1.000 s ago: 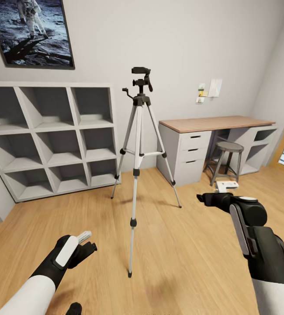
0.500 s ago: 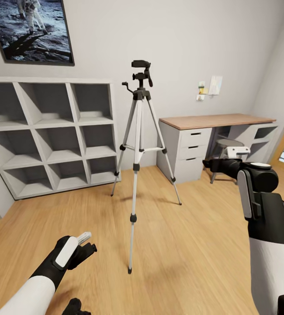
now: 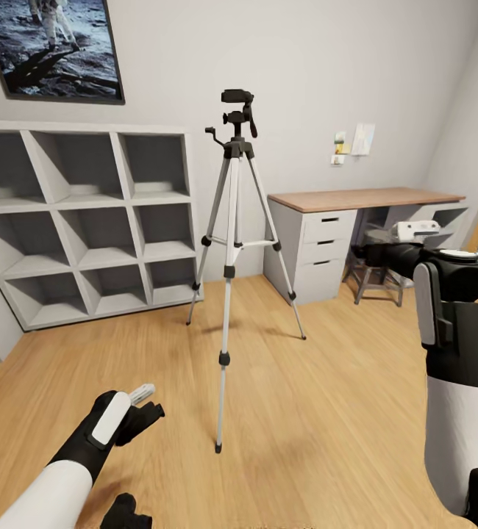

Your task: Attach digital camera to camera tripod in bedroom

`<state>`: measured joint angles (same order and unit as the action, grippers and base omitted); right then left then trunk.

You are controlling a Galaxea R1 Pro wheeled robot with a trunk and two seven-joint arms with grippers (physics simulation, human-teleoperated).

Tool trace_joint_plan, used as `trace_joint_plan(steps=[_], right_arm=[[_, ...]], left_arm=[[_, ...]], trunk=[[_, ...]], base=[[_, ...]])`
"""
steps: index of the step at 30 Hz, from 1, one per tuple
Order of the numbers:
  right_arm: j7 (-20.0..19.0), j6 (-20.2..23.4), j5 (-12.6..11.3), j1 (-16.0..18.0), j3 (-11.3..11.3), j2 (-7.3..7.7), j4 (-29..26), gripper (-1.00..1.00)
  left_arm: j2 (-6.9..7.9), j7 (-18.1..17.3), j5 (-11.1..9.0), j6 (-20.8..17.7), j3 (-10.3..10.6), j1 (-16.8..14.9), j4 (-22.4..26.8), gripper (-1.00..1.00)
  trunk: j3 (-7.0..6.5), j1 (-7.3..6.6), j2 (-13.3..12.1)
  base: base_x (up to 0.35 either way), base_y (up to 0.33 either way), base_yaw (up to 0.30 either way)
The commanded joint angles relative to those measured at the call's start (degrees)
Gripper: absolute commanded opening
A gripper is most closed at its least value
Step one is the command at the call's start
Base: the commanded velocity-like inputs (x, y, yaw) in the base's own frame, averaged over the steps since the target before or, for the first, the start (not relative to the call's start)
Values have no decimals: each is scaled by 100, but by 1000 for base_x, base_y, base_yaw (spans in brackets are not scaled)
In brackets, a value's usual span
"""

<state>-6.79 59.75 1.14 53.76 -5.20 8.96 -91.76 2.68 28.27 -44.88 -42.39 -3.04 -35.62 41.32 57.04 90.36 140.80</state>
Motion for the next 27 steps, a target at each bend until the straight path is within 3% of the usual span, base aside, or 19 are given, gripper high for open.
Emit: trace_joint_plan(steps=[1,9,14,19,27], right_arm=[[-34,25,11,82,-5,45,-9,100],[-33,25,-1,341,-11,295,-33,100],[-36,25,-9,380,-16,404,-47,100],[-45,25,-33,370,-35,452,-51,100],[-65,25,-56,361,-314,464,-49,100]], left_arm=[[4,56,-58,-44,-8,1,73,100],[83,146,-44,-341,-27,-44,533,100],[177,596,-49,-735,-55,-75,1124,100],[234,881,-77,-1031,-78,-70,1579,100],[259,992,-85,-1125,-86,-68,1721,100]], trunk=[[25,22,44],[181,139,248],[292,152,255],[402,165,262],[580,186,272]], base=[[0,0,0],[0,0,0],[0,0,0],[0,0,0],[0,0,0]])
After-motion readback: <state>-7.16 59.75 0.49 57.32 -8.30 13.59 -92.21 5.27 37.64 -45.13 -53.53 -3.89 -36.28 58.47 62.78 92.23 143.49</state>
